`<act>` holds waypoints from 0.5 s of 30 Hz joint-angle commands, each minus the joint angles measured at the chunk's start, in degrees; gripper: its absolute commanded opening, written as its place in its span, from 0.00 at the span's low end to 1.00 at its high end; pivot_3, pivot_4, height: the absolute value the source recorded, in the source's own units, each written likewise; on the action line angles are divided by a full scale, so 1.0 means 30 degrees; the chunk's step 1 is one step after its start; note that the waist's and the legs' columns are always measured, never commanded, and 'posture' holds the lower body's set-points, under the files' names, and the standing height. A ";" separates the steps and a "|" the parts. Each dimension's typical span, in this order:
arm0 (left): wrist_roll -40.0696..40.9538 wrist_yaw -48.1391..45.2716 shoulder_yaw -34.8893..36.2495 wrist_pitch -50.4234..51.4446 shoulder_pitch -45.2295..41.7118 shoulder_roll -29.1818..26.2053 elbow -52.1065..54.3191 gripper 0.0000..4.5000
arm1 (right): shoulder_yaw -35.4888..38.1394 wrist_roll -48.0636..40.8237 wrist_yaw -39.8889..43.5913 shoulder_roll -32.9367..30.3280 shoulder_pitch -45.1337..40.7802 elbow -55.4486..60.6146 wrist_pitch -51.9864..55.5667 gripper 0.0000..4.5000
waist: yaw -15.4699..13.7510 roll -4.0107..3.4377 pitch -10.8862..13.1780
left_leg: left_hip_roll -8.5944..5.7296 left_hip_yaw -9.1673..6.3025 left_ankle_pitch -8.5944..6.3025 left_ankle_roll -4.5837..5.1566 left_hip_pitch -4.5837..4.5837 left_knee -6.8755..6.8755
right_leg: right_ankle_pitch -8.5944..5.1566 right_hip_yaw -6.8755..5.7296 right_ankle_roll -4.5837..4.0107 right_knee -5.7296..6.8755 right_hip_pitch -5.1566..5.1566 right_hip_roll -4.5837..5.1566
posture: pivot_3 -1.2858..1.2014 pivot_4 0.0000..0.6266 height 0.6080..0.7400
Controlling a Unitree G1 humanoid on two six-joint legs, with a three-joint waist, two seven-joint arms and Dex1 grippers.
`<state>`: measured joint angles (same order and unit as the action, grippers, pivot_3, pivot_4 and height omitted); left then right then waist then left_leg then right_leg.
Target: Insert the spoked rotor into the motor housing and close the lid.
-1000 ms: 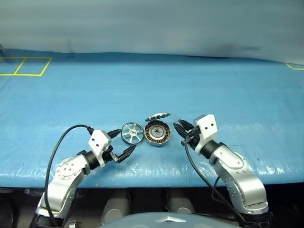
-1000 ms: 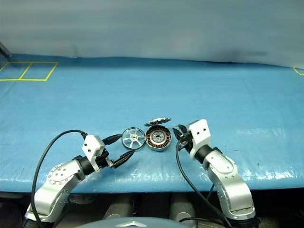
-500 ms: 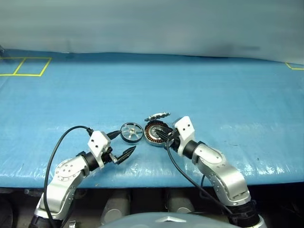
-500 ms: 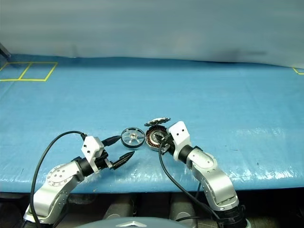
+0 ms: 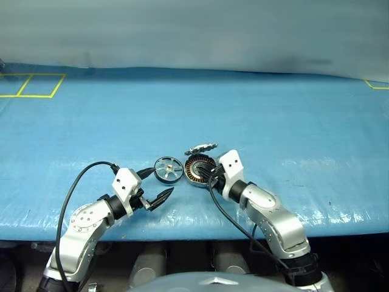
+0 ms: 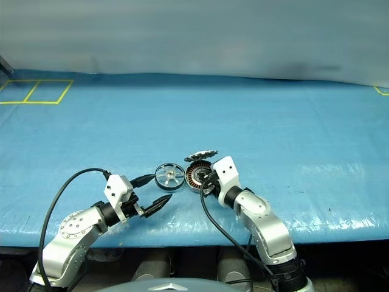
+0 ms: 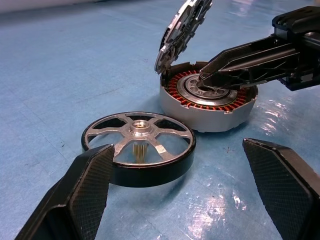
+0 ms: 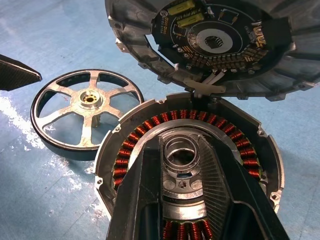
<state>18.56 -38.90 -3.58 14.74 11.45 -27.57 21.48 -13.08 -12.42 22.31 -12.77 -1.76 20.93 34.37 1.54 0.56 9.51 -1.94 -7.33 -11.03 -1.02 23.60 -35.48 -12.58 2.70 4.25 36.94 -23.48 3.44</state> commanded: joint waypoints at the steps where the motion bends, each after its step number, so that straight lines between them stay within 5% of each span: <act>1: 0.0122 -0.0085 0.0045 -0.0053 -0.0015 -0.0098 0.0900 1.00 | 0.0070 -0.0032 -0.0017 0.0113 -0.0236 0.0281 -0.0389 0.15 | 0.0002 0.0000 0.0000 | 0.0000 0.0000 0.0000 0.0000 0.0000 0.0000 | 0.0000 0.0000 0.0000 -0.0001 0.0000 0.0000 | 0.52 0.24 1.00; 15: 0.0123 -0.0139 0.0012 -0.0165 0.0018 -0.0039 0.0688 1.00 | 0.0005 0.0015 -0.0092 0.0322 -0.0409 -0.0045 -0.0230 0.15 | 0.0010 0.0000 0.0000 | 0.0001 0.0000 0.0000 0.0000 0.0000 0.0001 | 0.0000 0.0000 0.0000 0.0000 0.0000 0.0000 | 0.52 0.24 1.00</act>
<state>18.58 -38.93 -3.62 14.74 11.48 -27.56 21.48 -13.02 -12.15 22.10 -12.24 -2.13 20.20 34.33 1.57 0.55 9.51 -1.94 -7.33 -11.03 -1.02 23.60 -35.48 -12.58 2.70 4.25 36.94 -23.48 3.44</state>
